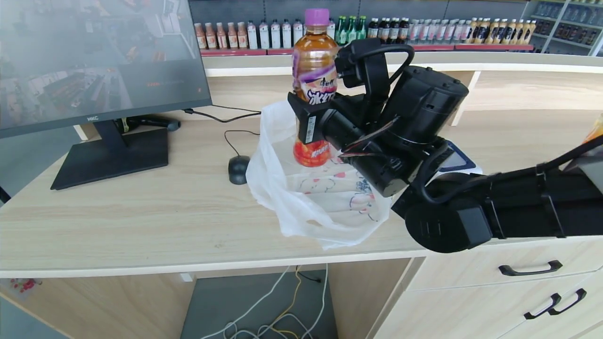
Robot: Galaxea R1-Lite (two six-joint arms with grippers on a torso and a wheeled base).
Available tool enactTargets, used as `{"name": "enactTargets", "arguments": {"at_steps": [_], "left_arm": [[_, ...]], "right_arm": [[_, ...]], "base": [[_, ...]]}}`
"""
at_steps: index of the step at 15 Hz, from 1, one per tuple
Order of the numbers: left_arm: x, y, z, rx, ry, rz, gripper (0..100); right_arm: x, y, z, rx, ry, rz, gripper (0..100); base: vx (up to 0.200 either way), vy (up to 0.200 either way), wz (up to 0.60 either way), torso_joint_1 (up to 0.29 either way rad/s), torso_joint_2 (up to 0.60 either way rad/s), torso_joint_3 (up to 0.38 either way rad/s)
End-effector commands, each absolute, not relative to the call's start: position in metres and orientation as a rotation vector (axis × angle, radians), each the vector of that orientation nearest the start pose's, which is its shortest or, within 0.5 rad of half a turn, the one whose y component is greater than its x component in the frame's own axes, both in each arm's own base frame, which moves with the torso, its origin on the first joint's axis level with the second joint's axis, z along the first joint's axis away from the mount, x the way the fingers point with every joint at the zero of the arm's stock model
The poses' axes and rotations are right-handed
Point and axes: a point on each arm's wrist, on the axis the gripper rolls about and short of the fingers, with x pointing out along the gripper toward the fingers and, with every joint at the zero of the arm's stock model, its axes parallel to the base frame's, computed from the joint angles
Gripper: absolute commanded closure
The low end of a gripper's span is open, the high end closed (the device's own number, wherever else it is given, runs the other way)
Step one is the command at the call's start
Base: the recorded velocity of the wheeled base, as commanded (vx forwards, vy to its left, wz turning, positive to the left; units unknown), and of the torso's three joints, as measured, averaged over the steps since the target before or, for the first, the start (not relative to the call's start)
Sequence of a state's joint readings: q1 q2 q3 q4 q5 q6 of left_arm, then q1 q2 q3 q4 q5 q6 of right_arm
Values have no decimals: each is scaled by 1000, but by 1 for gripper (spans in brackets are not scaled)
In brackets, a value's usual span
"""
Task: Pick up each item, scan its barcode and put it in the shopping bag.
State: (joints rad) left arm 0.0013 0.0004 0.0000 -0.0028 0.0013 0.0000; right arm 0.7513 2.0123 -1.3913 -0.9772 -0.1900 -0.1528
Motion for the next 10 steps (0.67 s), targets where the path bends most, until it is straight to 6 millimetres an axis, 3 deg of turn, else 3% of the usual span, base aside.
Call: {"name": "enactTargets", "arguments": {"at_steps": [1,10], "left_arm": [[-23,0,76,0,-3,2,0],[-23,0,76,0,-3,3,0]], "right_arm": [[321,278,258,3,-354,508,100],[366,284,256,-12,-367,510,100]], "base": [[0,0,0,0,0,0],[0,0,0,0,0,0]]}}
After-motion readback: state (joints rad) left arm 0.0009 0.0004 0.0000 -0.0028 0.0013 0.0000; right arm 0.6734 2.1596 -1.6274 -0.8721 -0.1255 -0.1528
